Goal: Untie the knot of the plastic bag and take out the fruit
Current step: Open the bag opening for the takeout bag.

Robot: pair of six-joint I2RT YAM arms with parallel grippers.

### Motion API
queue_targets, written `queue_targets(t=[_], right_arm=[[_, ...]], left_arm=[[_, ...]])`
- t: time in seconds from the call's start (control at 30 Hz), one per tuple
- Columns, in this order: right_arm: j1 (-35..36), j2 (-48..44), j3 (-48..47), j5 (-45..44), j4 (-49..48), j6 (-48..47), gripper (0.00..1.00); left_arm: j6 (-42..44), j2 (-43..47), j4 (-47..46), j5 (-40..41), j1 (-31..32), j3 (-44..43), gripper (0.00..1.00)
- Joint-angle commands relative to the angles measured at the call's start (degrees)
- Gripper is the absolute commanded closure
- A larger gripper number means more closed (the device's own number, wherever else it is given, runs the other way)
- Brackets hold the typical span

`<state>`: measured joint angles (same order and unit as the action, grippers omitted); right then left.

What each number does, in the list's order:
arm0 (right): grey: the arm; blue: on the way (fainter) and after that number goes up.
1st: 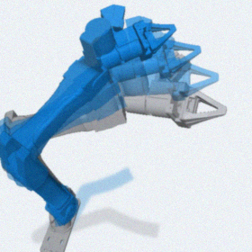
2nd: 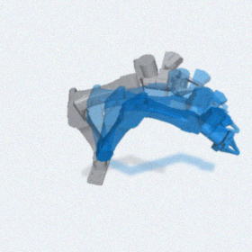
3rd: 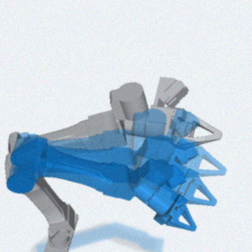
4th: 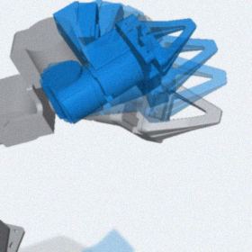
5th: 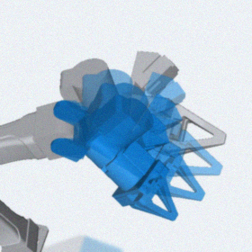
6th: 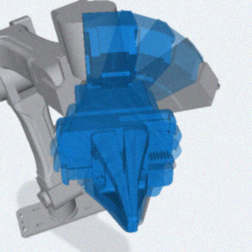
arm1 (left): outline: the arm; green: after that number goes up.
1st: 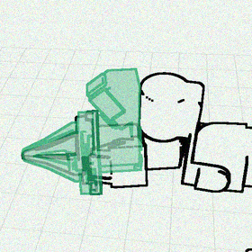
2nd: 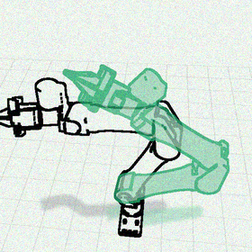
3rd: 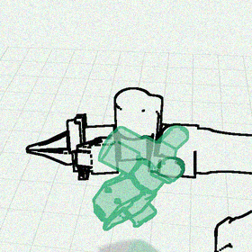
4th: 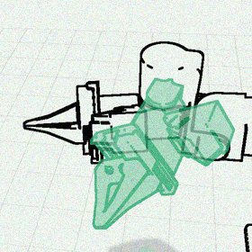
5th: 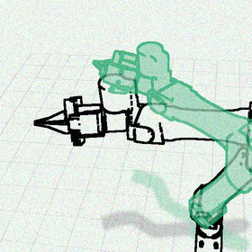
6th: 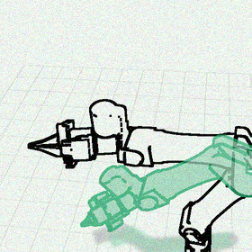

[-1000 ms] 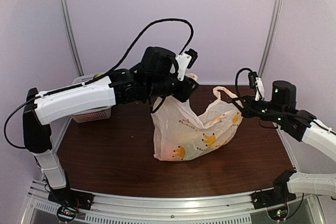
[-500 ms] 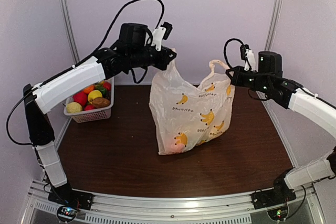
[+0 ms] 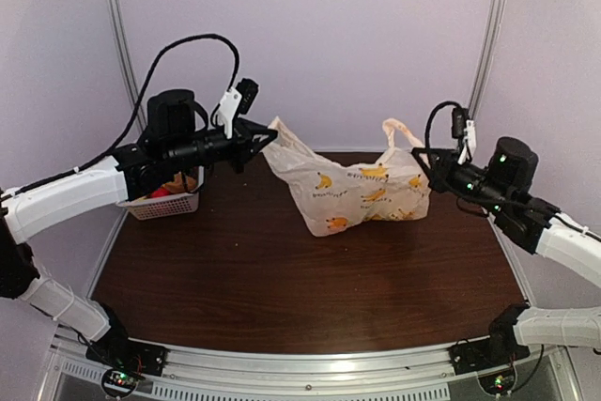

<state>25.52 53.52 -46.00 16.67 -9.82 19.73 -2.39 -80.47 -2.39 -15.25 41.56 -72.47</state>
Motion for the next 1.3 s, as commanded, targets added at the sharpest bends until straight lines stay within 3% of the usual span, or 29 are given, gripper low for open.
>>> queue_targets(t=[0.0,0.1,0.23,0.3,0.53,0.73,0.87,1.1,1.13,1.2,1.27], right_arm=[[5.90,-1.95,12.24,3.21,-2.97,3.49,1.00],[8.02,-3.49,16.97,5.92,-5.61,5.18,0.99],[9.66,-3.83,18.54,12.28,-7.85,6.41,0.97],[10.37,-3.72,18.78,13.83,-8.25,6.38,0.96],[11.99,-3.27,19.35,15.54,-9.57,6.03,0.96],[12.85,-3.11,20.12,15.13,-9.32,5.72,0.95],[13.28,-3.46,20.70,15.00,-8.65,5.88,0.94],[13.64,-5.14,22.11,13.95,-8.02,6.10,0.93],[13.63,-5.36,22.25,13.66,-7.96,6.16,0.93],[13.66,-6.00,22.46,12.58,-7.64,6.26,0.93],[13.62,-7.22,22.88,10.38,-7.31,6.58,0.93]], left_arm=[[-5.16,2.33,-5.33,2.36,-0.34,12.14,0.97],[-8.36,4.65,-3.96,3.08,-0.11,16.09,0.87],[-11.37,9.63,-2.36,6.46,1.31,18.53,0.50],[-12.38,12.88,-2.54,7.77,2.53,19.26,0.41],[-10.22,14.06,2.03,16.62,11.31,13.73,0.23],[-10.50,4.85,10.69,27.06,12.32,5.14,0.10],[-10.55,-0.62,11.36,30.19,12.28,0.10,0.03],[-8.28,-6.54,11.71,29.17,12.23,-6.56,0.03],[-8.10,-7.14,12.09,29.29,12.18,-7.03,0.07],[-7.97,-8.10,13.27,30.41,12.18,-7.64,0.23],[-8.00,-8.33,14.34,32.61,12.22,-7.33,0.52]])
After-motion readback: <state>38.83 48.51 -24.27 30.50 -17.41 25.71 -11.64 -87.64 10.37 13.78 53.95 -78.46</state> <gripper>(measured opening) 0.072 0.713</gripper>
